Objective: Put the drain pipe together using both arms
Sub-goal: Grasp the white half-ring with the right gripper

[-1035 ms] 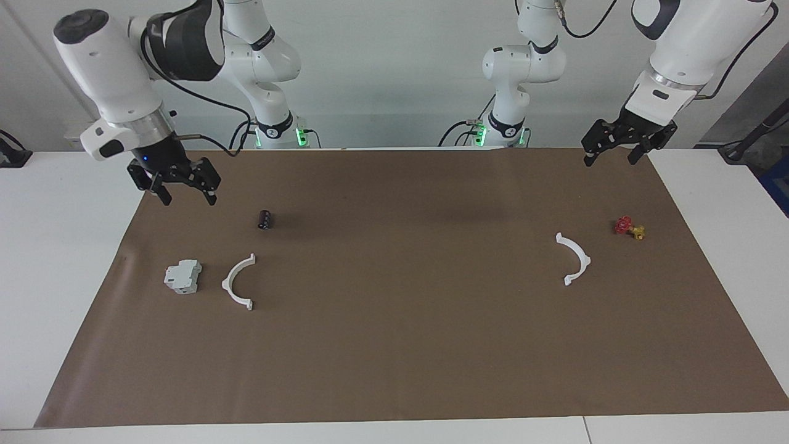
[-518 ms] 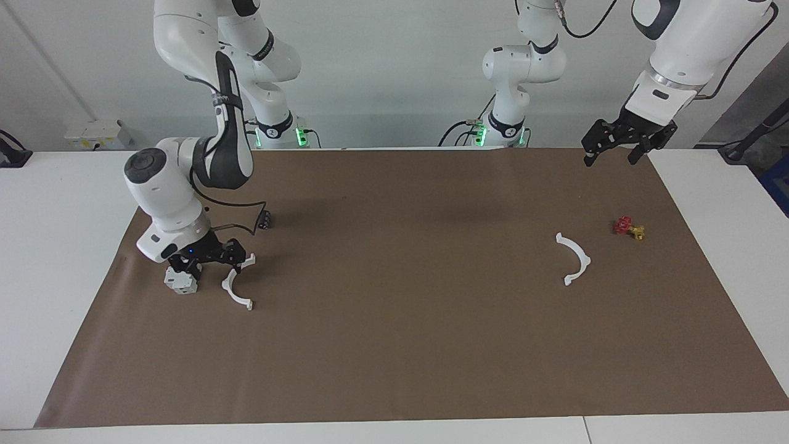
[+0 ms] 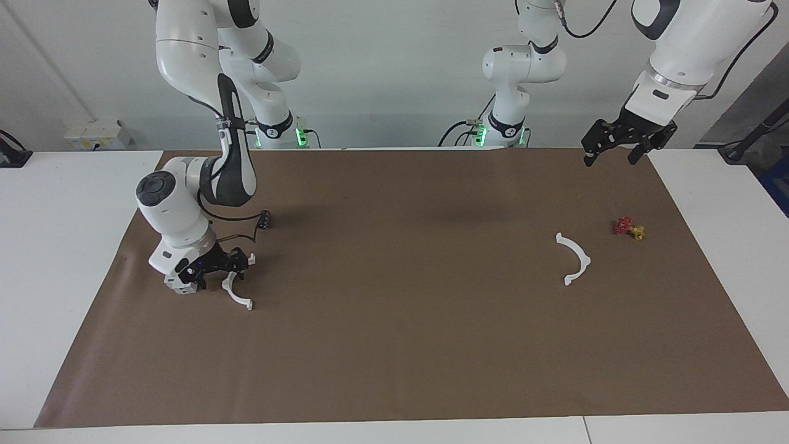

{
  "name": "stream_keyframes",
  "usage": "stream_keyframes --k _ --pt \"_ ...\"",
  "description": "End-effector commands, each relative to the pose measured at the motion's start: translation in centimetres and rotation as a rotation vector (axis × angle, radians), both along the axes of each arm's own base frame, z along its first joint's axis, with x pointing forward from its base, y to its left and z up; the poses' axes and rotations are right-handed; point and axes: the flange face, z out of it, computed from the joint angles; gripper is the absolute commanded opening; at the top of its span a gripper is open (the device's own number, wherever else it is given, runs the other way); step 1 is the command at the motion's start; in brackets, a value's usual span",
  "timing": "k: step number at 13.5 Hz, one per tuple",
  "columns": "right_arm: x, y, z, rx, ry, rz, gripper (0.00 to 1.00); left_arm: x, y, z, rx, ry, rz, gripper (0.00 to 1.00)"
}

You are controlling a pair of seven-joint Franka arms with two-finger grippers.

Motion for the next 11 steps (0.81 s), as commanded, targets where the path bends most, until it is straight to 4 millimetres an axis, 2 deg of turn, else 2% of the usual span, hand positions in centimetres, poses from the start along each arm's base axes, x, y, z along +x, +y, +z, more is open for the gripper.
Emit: stream_keyframes --k 1,2,4,5,6,8,11 --pt "-0.7 0.0 -0.5 0.013 -0.010 0.017 0.84 -0.6 0.0 0.4 0.012 -0.002 -0.013 1.00" --pt "-0.8 -0.1 -0.5 0.013 -0.010 0.016 0.79 -0.6 -0.1 0.4 0.010 -0.002 -0.012 1.00" --pt "-0.9 0.0 -0.9 0.012 -0.013 0.017 0.55 -0.6 0.0 0.4 0.012 -0.002 -0.012 1.00" --pt "-0.9 -0.2 -1.1 0.009 -0.031 0.013 0.03 -0.6 0.0 0.4 0.012 -0.002 -0.012 1.00" --pt "-0.5 -0.2 -0.8 0.012 -0.048 -0.022 0.00 -0.6 0.1 0.4 0.012 -0.002 -0.009 1.00" --pt "1.1 -0.3 1.1 0.018 -0.080 -0.056 0.00 -0.6 0.0 0.4 0.012 -0.002 -0.012 1.00" --pt "2.0 1.5 4.8 0.037 -0.048 -0.131 0.00 -0.6 0.0 0.4 0.012 -0.002 -0.012 1.00"
